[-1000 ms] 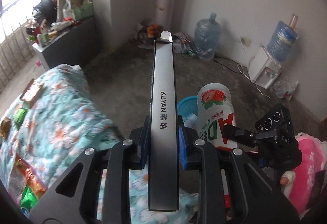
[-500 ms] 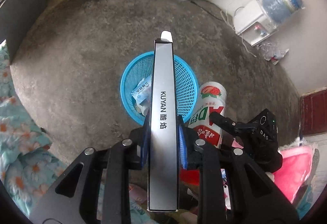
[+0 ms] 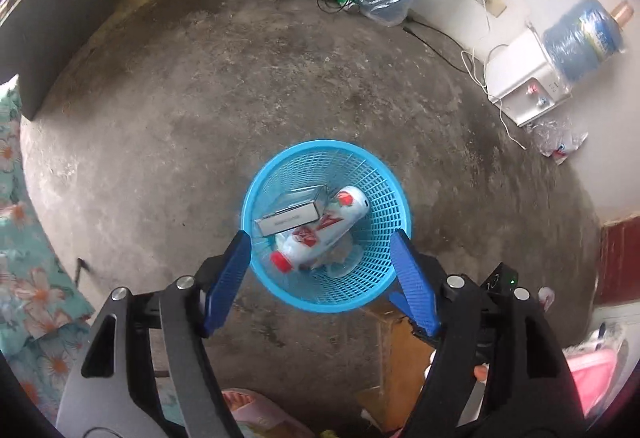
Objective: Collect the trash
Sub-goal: 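Open both tools to drop the box and bottle into the wastebasket, then move both open tools back over the bed toward the chip bags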
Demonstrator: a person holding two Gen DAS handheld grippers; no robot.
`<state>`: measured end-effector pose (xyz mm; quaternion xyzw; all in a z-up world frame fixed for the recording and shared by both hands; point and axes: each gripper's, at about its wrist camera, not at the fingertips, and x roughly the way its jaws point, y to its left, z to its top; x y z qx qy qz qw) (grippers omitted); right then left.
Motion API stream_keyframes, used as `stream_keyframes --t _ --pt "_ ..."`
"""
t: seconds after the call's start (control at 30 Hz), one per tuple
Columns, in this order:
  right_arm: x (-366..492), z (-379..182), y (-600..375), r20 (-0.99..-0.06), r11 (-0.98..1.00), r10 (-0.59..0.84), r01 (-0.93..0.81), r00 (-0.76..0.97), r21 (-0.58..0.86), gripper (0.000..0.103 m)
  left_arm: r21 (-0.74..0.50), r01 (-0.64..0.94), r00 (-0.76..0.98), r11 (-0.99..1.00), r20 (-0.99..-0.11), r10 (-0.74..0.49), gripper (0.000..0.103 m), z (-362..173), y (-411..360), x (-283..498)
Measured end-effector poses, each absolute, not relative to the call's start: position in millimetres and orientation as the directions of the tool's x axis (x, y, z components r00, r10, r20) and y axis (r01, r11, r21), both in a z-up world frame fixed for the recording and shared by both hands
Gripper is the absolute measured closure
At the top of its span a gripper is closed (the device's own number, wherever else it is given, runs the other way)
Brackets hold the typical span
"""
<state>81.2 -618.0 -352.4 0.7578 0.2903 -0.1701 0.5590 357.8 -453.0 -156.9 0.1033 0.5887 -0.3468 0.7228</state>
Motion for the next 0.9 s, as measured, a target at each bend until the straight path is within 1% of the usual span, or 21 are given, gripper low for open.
stream_keyframes --t 0.1,0.2,0.43,0.57,0.6,0.63,0.67,0.73,0.77,0.83,0.9 --pt "80.2 -346.1 -607.5 -0.59 -0.182 0.247 0.635 0.768 0.751 0.033 -0.272 0.632 0.084 0.726 -0.907 -0.412 0.035 -137.1 -436.0 350.8" --pt "82.3 -327.1 -597.1 -0.602 -0.123 0.235 0.638 0.763 0.76 0.033 -0.292 0.639 0.102 0.711 -0.884 -0.455 0.035 -115.8 -413.4 343.6" --pt "97.4 -240.6 -552.6 -0.661 0.184 0.16 0.636 0.733 0.75 0.033 -0.359 0.634 0.167 0.685 -0.801 -0.575 0.032 -47.9 -318.3 316.5" --pt "107.6 -181.7 -517.9 -0.683 0.403 0.101 0.598 0.724 0.693 0.033 -0.373 0.615 0.229 0.695 -0.759 -0.61 0.031 -16.4 -248.8 297.1" --pt "111.0 -166.1 -507.4 -0.682 0.458 0.086 0.578 0.727 0.675 0.033 -0.376 0.606 0.253 0.701 -0.744 -0.618 0.028 -7.8 -228.1 290.7" --pt "113.9 -153.5 -498.2 -0.681 0.503 0.075 0.562 0.728 0.657 0.032 -0.379 0.594 0.279 0.709 -0.73 -0.624 0.027 0.2 -208.5 284.3" --pt "116.8 -140.5 -488.2 -0.68 0.547 0.062 0.545 0.731 0.636 0.031 -0.381 0.577 0.314 0.723 -0.713 -0.627 0.027 8.2 -185.5 277.3" --pt "123.0 -115.1 -465.0 -0.666 0.638 0.047 0.49 0.745 0.594 0.023 -0.381 0.548 0.371 0.744 -0.686 -0.625 0.026 20.0 -145.0 263.7" --pt "125.8 -104.9 -454.3 -0.658 0.676 0.05 0.459 0.752 0.576 0.023 -0.382 0.528 0.398 0.758 -0.678 -0.619 0.026 24.4 -127.5 257.3" --pt "130.4 -88.8 -433.1 -0.643 0.733 0.066 0.4 0.763 0.55 0.017 -0.391 0.477 0.451 0.787 -0.66 -0.601 0.026 32.5 -85.1 241.8" --pt "134.5 -77.3 -411.7 -0.634 0.773 0.081 0.353 0.769 0.526 0.013 -0.391 0.437 0.498 0.81 -0.645 -0.58 0.025 40.1 -50.7 226.1"
